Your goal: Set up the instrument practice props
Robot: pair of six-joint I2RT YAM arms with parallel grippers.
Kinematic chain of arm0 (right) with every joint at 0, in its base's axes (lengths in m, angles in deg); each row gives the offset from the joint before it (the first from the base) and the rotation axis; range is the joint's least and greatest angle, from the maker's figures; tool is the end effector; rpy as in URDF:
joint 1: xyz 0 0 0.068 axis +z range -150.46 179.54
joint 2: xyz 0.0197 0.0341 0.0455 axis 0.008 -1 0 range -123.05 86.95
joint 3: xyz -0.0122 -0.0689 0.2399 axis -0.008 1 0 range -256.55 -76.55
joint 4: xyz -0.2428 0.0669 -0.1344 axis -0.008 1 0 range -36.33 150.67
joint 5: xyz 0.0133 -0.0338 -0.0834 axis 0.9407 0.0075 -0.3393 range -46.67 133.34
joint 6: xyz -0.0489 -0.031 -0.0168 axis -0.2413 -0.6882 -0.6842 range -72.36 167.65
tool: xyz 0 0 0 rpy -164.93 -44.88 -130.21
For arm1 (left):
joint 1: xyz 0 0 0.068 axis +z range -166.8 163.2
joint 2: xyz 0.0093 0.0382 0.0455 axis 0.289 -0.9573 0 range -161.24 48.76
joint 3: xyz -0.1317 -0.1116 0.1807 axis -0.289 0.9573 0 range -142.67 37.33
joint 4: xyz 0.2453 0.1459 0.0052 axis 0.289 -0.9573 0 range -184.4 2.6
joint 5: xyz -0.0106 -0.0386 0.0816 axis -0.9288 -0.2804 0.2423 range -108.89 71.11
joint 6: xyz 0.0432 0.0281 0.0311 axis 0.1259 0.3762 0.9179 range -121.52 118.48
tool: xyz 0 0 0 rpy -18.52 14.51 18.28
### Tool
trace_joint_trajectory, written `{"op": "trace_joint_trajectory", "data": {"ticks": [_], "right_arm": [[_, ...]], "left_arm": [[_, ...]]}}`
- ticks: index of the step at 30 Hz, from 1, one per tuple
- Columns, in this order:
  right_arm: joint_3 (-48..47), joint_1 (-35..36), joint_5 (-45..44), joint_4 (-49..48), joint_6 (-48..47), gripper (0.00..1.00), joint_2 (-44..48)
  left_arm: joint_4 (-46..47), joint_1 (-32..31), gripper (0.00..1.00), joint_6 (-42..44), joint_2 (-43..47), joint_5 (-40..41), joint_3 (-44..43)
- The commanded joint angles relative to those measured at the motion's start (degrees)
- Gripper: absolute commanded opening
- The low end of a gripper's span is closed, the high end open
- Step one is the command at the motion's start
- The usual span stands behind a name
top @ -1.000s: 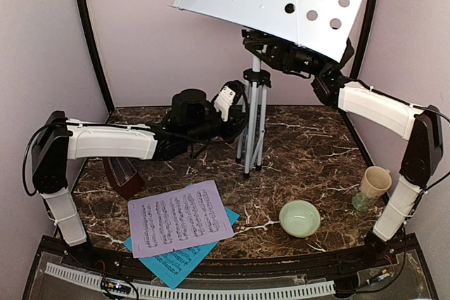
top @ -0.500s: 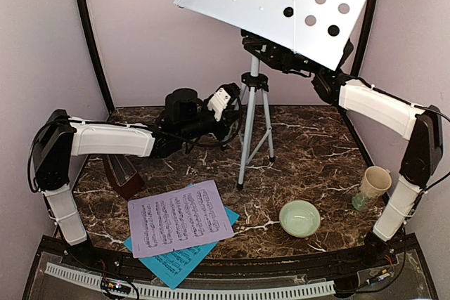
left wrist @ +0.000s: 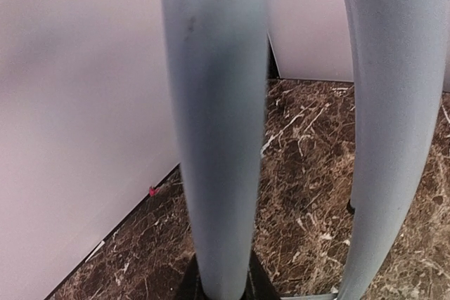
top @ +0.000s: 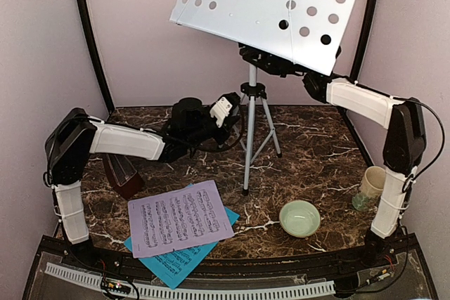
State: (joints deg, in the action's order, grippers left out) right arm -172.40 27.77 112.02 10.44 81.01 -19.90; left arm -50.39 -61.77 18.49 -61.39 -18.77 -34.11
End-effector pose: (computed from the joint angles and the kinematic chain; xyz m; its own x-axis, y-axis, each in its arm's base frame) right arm 0.3705 0.2462 0.3989 -0.0841 0.1818 -0.9797 -0.9819 -0.1826 0.0504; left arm 0.3325 -0.3320 0.2132 0.2216 0.2622 -0.9392 0.6699 0.6590 0.3420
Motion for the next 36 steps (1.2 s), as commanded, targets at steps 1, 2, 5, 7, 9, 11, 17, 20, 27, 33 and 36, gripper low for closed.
{"op": "trace_joint_trajectory", "data": {"ticks": [1, 2, 5, 7, 9, 11, 17, 20, 27, 33, 36], "right_arm": [[-5.57, -0.32, 3.2, -8.09, 10.07, 0.0, 0.64], [-5.51, -0.43, 3.47, -9.25, 11.03, 0.0, 0.14], [-5.23, -0.67, 4.97, -12.87, 13.4, 0.0, -1.2], [-5.58, -0.72, 6.04, -14.22, 14.22, 0.0, -2.18], [-6.06, -0.76, 6.96, -14.7, 14.42, 0.0, -3.07], [-6.35, -1.01, 7.51, -15.17, 14.71, 0.0, -3.82], [-5.87, -1.59, 8.0, -21.67, 19.53, 0.03, -6.28], [-5.75, -1.68, 7.91, -25.18, 22.29, 0.07, -7.66], [-6.13, -1.69, 7.43, -26.57, 24.23, 0.2, -9.63], [-6.97, -1.37, 6.81, -26.36, 24.9, 0.33, -10.87], [-6.79, -1.25, 6.67, -26.45, 25.23, 0.45, -10.9]], "left_arm": [[2.95, 2.15, 0.0, 5.59, -0.77, 7.24, 0.95], [3.12, 2.15, 0.0, 6.7, -0.97, 8.06, 0.95], [3.41, 2.26, 0.0, 8.35, -1.5, 9.81, 1.04], [3.7, 2.21, 0.0, 8.93, -1.87, 11.04, 1.12], [4.01, 2.19, 0.0, 9.33, -2.2, 11.8, 1.38], [4.34, 2.25, 0.0, 9.4, -2.33, 12.34, 1.77], [4.68, 2.26, 0.0, 8.61, -2.51, 12.47, 2.94], [4.63, 2.23, 0.0, 7.98, -2.53, 12.07, 3.31], [5.19, 2.26, 0.0, 7.25, -2.75, 12.37, 5.11], [6.21, 2.26, 0.0, 7.36, -3.14, 12.49, 6.37], [6.24, 2.26, 0.0, 7.09, -3.22, 12.32, 6.38]]}}
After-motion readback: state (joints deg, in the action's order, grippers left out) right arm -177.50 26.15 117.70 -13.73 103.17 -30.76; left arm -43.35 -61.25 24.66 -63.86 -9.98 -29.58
